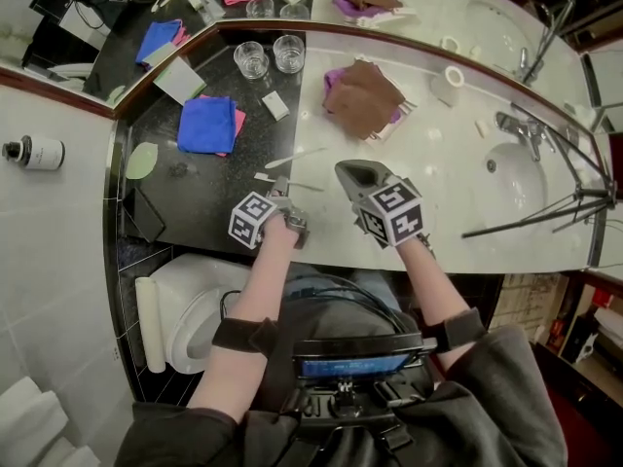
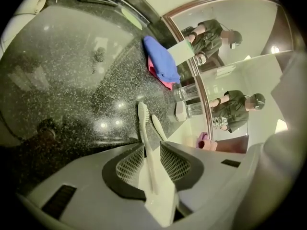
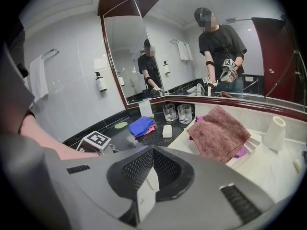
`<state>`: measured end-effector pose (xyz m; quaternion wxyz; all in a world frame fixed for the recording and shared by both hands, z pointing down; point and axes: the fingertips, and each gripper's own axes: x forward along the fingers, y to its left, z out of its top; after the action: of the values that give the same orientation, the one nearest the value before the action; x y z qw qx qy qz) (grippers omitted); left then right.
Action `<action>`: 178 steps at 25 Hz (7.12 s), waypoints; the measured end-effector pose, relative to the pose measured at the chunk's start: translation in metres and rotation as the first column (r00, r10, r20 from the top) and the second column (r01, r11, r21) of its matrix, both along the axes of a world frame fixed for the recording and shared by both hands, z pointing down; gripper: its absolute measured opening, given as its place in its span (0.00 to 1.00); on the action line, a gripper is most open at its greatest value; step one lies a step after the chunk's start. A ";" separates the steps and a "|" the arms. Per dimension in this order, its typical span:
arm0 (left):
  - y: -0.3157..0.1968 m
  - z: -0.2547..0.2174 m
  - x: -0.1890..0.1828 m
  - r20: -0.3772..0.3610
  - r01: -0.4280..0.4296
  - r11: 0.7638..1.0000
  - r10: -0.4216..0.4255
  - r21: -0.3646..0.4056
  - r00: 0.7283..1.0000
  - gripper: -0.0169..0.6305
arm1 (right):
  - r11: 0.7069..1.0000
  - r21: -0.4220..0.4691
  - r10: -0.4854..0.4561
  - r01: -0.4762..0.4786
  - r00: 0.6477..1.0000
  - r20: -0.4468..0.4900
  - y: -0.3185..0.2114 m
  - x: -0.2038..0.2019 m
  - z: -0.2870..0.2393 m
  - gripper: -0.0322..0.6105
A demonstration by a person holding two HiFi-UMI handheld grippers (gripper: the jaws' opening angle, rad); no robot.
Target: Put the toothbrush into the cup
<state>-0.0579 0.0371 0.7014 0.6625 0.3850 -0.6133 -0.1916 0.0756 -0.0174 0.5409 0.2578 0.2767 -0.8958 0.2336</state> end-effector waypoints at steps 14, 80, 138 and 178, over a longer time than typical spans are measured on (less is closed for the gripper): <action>-0.006 -0.062 -0.010 0.165 -0.222 0.971 0.205 0.091 0.965 0.16 | 1.000 0.018 0.005 -0.006 0.999 0.042 -0.008 -0.012 -0.011 0.08; -0.015 -0.171 -0.134 0.852 -0.853 0.521 0.434 0.028 0.293 0.03 | 0.635 -0.196 -0.674 0.748 0.412 -0.613 0.060 -0.129 0.146 0.27; -0.047 -0.172 -0.091 0.847 -0.896 0.444 0.473 0.009 0.243 0.03 | 0.933 0.355 -0.032 0.061 0.996 -0.087 -0.028 -0.101 -0.002 0.13; -0.271 -0.121 -0.069 0.874 -0.857 0.485 0.323 0.176 0.363 0.03 | 0.693 0.614 0.175 -0.378 0.914 0.365 -0.288 -0.144 -0.056 0.13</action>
<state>-0.1268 -0.2337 0.5804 0.2006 0.8250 -0.5237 0.0701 -0.0684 -0.3054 0.4851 -0.0269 0.4480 -0.8930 -0.0330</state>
